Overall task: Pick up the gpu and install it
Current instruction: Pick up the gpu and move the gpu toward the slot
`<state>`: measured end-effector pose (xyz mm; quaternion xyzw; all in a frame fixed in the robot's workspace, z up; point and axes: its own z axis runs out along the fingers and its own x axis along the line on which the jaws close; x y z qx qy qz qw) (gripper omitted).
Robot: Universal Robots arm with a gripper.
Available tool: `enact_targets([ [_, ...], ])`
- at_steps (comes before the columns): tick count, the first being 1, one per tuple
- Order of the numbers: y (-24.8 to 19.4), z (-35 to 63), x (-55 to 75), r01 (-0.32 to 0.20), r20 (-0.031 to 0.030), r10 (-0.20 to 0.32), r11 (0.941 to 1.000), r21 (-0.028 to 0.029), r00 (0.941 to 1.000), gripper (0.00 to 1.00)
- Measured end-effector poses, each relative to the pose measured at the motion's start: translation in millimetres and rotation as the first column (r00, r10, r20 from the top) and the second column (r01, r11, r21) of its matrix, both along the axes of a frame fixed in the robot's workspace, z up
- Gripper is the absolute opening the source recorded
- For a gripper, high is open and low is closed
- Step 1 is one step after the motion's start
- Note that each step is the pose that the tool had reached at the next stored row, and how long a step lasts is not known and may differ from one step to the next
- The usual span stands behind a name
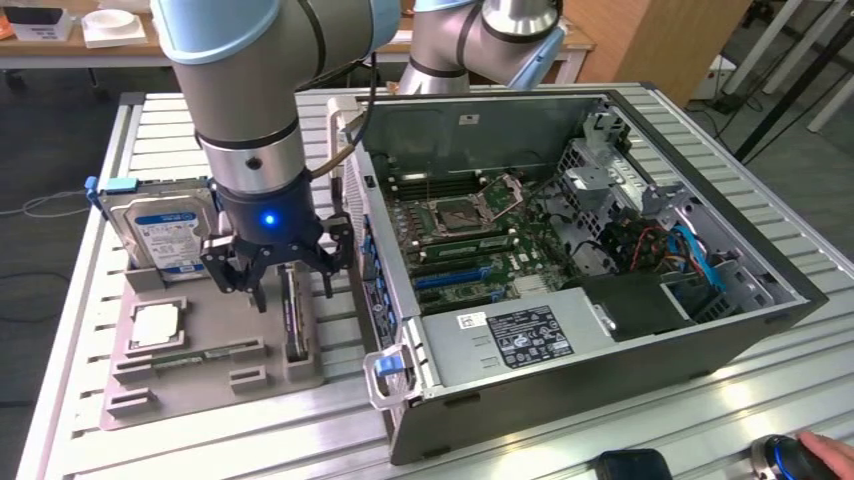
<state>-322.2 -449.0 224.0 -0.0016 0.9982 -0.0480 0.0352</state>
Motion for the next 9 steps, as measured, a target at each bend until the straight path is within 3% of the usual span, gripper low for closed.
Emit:
enact_targets([
  [9,0.0,0.0,0.0,0.0,0.0,0.0,1.0,-0.0004,1.0,0.76],
])
